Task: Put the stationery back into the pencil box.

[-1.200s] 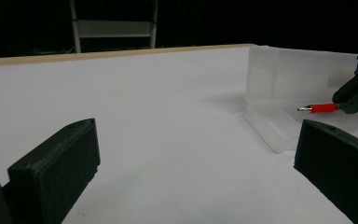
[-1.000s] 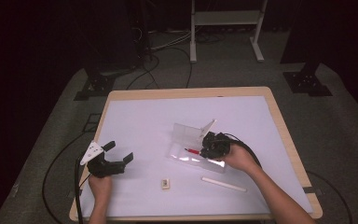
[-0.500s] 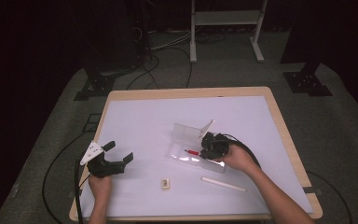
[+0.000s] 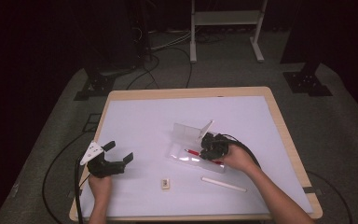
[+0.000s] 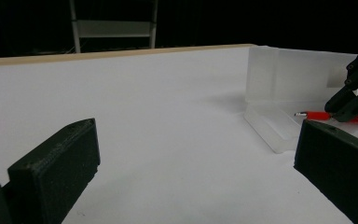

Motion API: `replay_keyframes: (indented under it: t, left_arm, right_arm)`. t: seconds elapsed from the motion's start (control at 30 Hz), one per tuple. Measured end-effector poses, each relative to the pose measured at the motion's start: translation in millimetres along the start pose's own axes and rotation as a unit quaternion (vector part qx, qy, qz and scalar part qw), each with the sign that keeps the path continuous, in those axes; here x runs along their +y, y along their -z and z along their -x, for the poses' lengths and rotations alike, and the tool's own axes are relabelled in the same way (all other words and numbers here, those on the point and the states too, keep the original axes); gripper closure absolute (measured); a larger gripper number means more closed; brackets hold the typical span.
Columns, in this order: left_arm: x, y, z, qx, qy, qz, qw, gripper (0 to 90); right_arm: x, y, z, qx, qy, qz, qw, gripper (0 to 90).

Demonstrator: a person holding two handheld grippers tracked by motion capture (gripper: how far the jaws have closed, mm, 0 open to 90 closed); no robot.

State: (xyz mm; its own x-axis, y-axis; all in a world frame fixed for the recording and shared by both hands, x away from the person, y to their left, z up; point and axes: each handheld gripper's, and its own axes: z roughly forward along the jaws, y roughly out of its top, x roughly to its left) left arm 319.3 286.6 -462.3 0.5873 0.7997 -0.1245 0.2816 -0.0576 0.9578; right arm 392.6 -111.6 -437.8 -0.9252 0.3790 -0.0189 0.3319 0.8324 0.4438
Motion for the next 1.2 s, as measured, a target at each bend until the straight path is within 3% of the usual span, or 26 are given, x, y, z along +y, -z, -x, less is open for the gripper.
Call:
replay_keyframes:
  t: [0.63,1.2]
  left_arm:
    - [0.0,-0.2,0.5,0.001,-0.003,-0.002,1.0,0.0]
    - [-0.1,-0.7,1.0,0.001,-0.003,-0.003,1.0,0.0]
  right_arm:
    - [-10.3,25.9,-7.8,-0.003,-0.001,0.037,0.9993,69.6]
    - [-27.9,51.0,-18.5,-0.003,-0.016,0.068,0.9976,49.1]
